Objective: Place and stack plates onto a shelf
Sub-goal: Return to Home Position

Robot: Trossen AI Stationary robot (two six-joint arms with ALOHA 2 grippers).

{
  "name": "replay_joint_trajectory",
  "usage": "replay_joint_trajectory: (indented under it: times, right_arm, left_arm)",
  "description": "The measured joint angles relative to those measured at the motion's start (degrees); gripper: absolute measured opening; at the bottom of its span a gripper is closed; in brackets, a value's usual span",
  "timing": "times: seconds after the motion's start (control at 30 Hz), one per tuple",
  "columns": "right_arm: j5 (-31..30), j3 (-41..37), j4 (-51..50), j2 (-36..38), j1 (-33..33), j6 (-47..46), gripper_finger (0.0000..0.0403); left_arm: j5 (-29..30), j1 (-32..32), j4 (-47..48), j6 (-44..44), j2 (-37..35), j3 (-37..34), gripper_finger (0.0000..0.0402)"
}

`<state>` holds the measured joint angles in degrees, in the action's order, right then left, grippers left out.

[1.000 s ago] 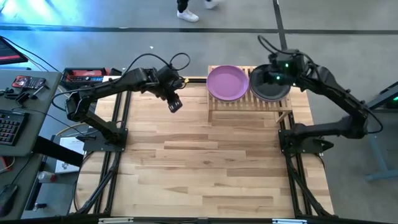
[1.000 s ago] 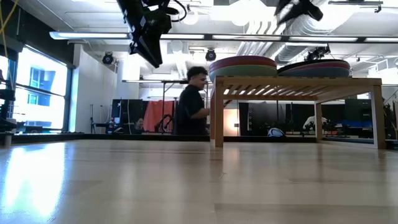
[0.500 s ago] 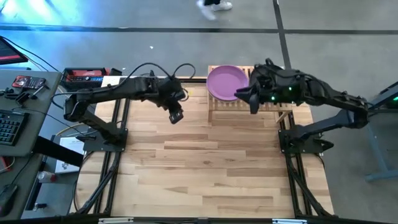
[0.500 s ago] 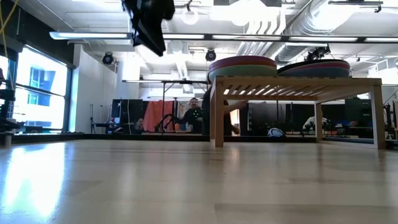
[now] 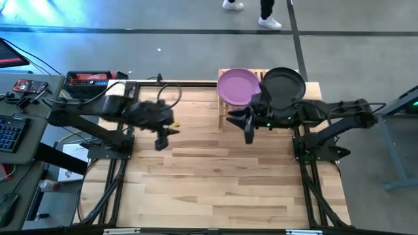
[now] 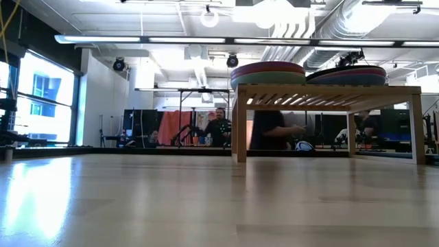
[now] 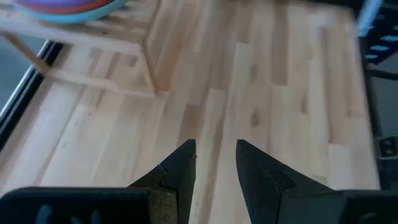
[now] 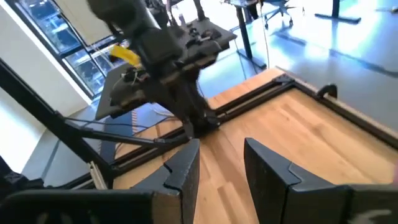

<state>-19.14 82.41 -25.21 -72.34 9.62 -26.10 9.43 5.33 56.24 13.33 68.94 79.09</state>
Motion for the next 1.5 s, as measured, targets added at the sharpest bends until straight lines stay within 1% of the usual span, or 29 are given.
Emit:
replay_joint_trajectory:
  times: [0.07, 0.17, 0.23, 0.37, 0.57, 0.73, 0.83, 1.0, 1.17, 1.37, 1.5]
  right_arm:
    - [-0.3, 0.0, 0.1, -1.0, 0.6, -1.2, 0.0108]
    - [0.1, 0.0, 0.3, -2.1, 1.0, -4.6, 0.0108]
    - [0.1, 0.0, 1.3, -2.9, 1.4, -6.2, 0.0108]
    - [0.1, 0.0, 1.8, -3.9, 1.7, -6.5, 0.0108]
    - [1.2, 0.0, 1.5, -4.5, 1.7, -6.8, 0.0108]
    - [1.6, 0.0, 1.5, -4.6, 1.7, -4.8, 0.0108]
    - [0.6, 0.0, 1.6, -4.6, 1.7, -4.5, 0.0108]
    - [0.0, 0.0, 1.5, -4.6, 1.6, -4.4, 0.0108]
    - [0.0, 0.0, 1.1, -4.6, 1.6, -4.9, 0.0108]
    - [-2.5, 0.0, 1.1, -4.6, 1.6, -4.7, 0.0108]
    - [-2.7, 0.0, 1.1, -4.6, 1.6, -3.6, 0.0108]
  left_arm:
    - [1.4, 3.3, -1.7, 1.5, -3.5, -3.2, 0.0101]
    - [3.1, 7.3, -4.1, 4.2, -9.6, -10.2, 0.0101]
    - [3.5, 9.5, -5.7, 4.6, -14.2, -15.4, 0.0101]
    - [3.6, 13.1, -11.1, 4.1, -23.0, -25.5, 0.0101]
    - [3.6, 15.5, -19.9, 2.8, -35.2, -38.4, 0.0101]
    - [3.6, 15.8, -26.3, -0.3, -44.7, -47.5, 0.0101]
    - [3.6, 15.8, -29.3, -0.5, -49.6, -52.4, 0.0101]
    - [3.6, 15.8, -30.9, -0.5, -56.5, -58.4, 0.0101]
    - [3.6, 15.7, -33.9, -0.2, -61.3, -63.0, 0.0101]
    - [3.5, 15.7, -34.9, 0.1, -64.1, -66.7, 0.0101]
    - [3.0, 15.7, -36.7, 0.1, -65.2, -69.8, 0.0101]
